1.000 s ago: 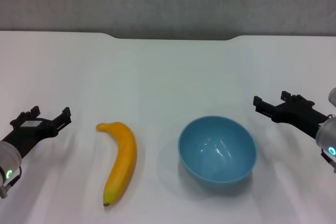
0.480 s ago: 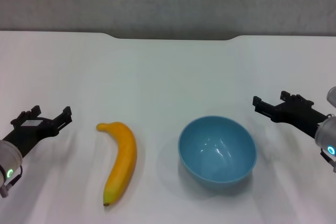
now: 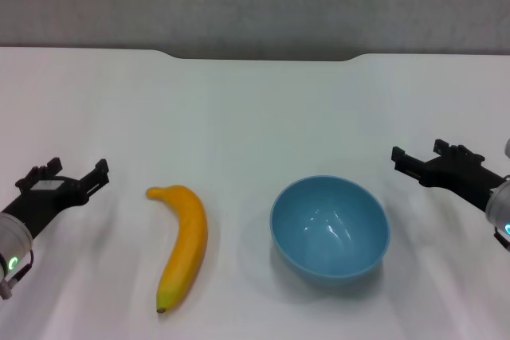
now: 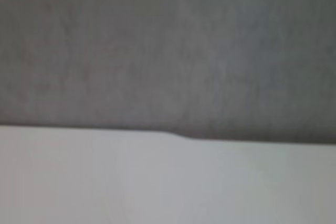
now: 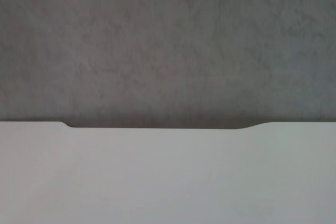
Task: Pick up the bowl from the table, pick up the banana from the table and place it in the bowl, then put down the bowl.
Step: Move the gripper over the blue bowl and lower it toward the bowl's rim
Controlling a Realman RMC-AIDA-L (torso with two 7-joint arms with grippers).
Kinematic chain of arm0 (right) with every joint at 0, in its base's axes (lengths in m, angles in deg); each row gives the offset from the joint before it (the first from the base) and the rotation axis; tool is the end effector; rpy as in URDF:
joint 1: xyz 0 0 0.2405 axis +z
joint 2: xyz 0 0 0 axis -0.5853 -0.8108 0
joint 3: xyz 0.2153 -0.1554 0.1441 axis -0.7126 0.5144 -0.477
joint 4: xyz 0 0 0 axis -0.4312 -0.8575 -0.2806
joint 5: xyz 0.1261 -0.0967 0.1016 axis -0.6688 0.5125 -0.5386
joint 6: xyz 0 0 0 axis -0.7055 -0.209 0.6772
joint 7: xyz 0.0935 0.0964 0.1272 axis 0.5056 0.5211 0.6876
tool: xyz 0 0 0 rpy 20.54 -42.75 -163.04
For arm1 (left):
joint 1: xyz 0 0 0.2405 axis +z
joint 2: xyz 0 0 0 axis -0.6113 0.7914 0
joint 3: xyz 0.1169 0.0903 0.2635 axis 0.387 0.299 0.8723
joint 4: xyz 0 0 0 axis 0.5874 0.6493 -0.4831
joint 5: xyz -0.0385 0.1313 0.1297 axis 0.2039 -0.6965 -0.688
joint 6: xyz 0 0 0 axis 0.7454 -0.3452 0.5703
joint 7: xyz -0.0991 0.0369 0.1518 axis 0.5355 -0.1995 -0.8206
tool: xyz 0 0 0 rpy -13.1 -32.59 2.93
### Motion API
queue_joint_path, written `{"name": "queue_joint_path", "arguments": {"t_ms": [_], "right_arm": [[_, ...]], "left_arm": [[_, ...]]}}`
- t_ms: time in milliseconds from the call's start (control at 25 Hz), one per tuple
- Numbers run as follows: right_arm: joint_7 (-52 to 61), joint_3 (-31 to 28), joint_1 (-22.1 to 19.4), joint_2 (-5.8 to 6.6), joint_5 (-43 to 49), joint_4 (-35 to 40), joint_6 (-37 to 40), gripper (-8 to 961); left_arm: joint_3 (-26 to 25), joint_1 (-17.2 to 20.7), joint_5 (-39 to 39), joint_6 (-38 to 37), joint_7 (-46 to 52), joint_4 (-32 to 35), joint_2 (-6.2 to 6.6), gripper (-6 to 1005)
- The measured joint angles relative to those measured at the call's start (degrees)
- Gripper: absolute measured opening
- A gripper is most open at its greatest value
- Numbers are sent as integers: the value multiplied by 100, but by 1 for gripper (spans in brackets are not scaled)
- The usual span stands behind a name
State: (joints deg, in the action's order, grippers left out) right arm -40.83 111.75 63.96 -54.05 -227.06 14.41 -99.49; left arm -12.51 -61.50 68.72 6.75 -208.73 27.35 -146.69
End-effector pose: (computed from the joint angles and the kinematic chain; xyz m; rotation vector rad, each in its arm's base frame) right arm 0.3554 0.4145 -0.0671 -1.9605 0.9189 0.4931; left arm -0.3797 0.3916 -0.0500 -1.7900 -0.9074 -0.5604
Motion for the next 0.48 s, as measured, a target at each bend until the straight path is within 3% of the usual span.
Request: {"name": "queue_joint_path", "arguments": {"t_ms": [120,240,360,480], "right_arm": [[-3,29,-115,17,37,263,-5,903],[6,50,-466,30,315,1009,71,903],[304,77,-790,38,891,1943,598,902],[1331,146,-1110,45,2058,3079,1288,902]], "left_arm": [[4,130,-11,307,126,-119,21,891],[35,175,-31,449,237,-188,55,891],[51,192,-36,426,241,-193,59,891],[69,198,-37,414,241,-191,61,891]]}}
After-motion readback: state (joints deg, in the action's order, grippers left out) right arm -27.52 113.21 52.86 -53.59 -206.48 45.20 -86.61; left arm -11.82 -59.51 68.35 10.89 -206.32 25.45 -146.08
